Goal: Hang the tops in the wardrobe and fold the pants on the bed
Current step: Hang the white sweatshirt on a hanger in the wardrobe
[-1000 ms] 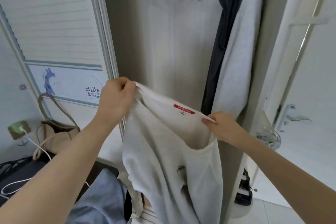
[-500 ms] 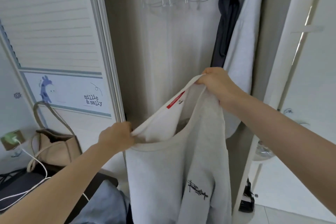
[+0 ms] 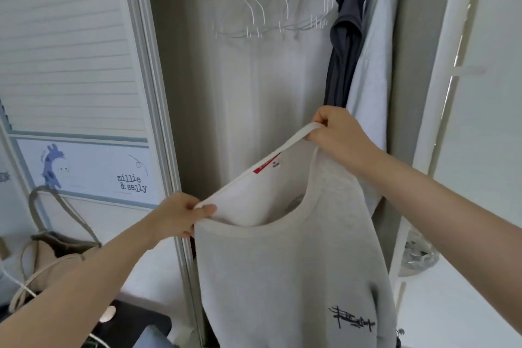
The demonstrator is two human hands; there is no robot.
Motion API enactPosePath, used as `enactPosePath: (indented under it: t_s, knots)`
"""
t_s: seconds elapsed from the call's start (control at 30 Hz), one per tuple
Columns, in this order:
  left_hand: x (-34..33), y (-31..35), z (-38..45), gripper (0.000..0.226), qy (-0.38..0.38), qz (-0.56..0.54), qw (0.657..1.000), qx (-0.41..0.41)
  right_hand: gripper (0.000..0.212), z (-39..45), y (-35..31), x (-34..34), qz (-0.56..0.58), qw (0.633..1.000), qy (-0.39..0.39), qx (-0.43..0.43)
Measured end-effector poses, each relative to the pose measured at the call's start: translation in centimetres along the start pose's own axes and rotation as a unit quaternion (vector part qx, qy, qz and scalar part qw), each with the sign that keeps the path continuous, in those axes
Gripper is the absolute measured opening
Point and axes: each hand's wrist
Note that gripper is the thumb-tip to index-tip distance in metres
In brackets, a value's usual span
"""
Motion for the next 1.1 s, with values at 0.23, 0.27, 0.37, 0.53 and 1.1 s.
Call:
enactPosePath:
  t_s: [0.23,0.27,0.37,0.53,1.1]
  knots:
    - [1.8,4.0,4.3,0.025,0.150,-0.050,0.987,-0.038,0.010,2.2,4.4,-0.9,-0.068,0.998,0.001,0.010]
    - [1.8,4.5,4.7,0.020,0.140,-0.118,0.983,-0.019,0.009,2.6,5.1,-1.2,-0.068,0.998,0.003,0.003]
    - [2.7,6.3,6.7,0.009,0.012,-0.311,0.947,0.079,0.006,4.6,6.8,-2.2,-0.043,0.998,0.031,-0.014]
    - [5.7,9.8,9.6,0.027,-0.172,-0.322,0.927,0.088,0.006,8.5,9.6,-3.5,-0.027,0.992,0.116,-0.038]
    - [10.8,16.4,18.9,0.030,0.125,-0.156,0.978,-0.063,0.016,14.1,11.1,-5.2,-0.022,0.995,0.042,-0.090]
Point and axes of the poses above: each hand's wrist, its own z-axis towards the middle knuckle, its own x-axis out of the back of the hand, y = z × x, and after that the axes turned 7 degrees about x, right-handed
